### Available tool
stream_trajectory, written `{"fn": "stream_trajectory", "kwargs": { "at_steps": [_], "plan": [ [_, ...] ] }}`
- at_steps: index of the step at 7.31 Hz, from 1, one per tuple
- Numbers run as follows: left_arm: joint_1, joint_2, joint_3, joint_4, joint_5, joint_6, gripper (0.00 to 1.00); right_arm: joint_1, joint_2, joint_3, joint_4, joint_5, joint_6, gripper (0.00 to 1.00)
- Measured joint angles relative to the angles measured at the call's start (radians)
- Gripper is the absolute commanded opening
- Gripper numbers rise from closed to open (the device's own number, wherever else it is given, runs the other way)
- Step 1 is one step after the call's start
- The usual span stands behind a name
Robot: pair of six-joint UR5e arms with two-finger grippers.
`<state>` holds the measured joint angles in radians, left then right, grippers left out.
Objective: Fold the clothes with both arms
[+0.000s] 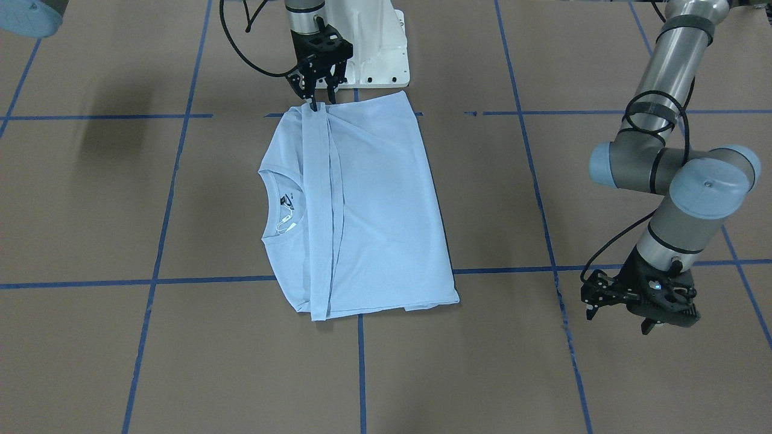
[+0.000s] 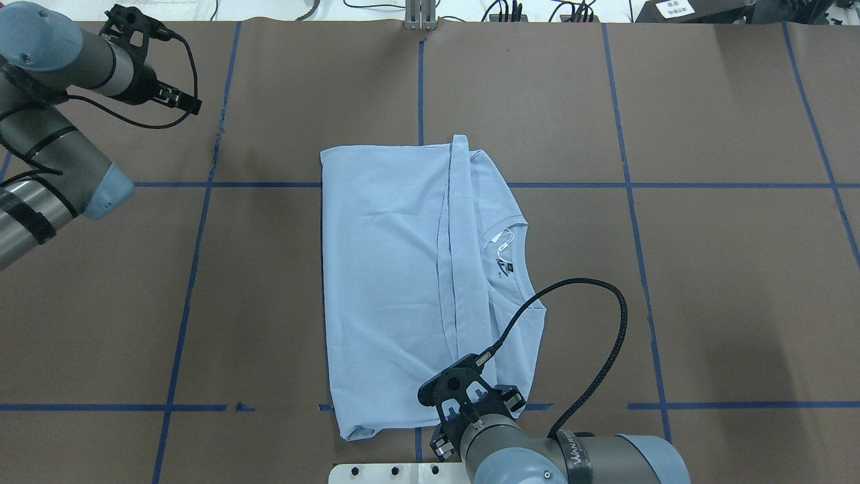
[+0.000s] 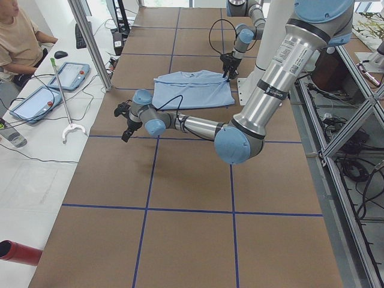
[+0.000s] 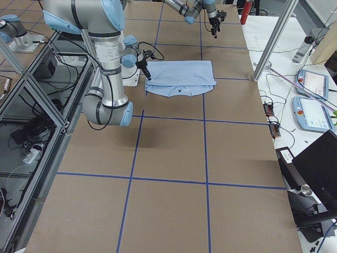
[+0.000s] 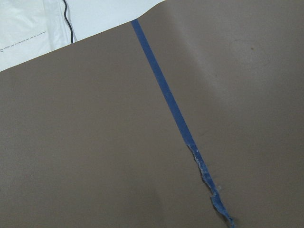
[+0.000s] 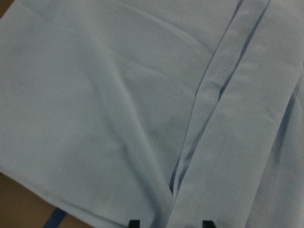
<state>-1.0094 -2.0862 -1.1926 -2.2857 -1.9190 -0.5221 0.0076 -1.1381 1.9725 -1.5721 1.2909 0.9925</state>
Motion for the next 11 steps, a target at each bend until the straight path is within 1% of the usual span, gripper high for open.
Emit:
{"fn": "stream_trajectory", "kwargs": {
  "at_steps": [1, 6, 8, 9, 11],
  "plan": [
    [0.0, 0.0, 0.0, 0.0, 0.0, -0.002, 1.0, 0.0, 0.0, -0.001, 0.0, -0.001, 0.0, 0.0],
    [0.0, 0.0, -0.002, 0.0, -0.004, -0.005, 1.0, 0.012, 0.002, 0.013, -0.001, 0.0, 0.003, 0.0],
    [0.0, 0.003, -0.007, 0.0, -0.018, -0.012, 1.0, 0.039, -0.012, 0.045, -0.008, 0.012, 0.009, 0.0],
    [0.001, 0.01, -0.012, 0.0, -0.02, -0.015, 1.0, 0.054, -0.05, 0.079, -0.012, 0.03, 0.015, 0.0],
    [0.001, 0.016, -0.016, 0.0, -0.021, -0.018, 1.0, 0.063, -0.178, 0.159, -0.013, 0.064, 0.09, 0.0]
  ]
}}
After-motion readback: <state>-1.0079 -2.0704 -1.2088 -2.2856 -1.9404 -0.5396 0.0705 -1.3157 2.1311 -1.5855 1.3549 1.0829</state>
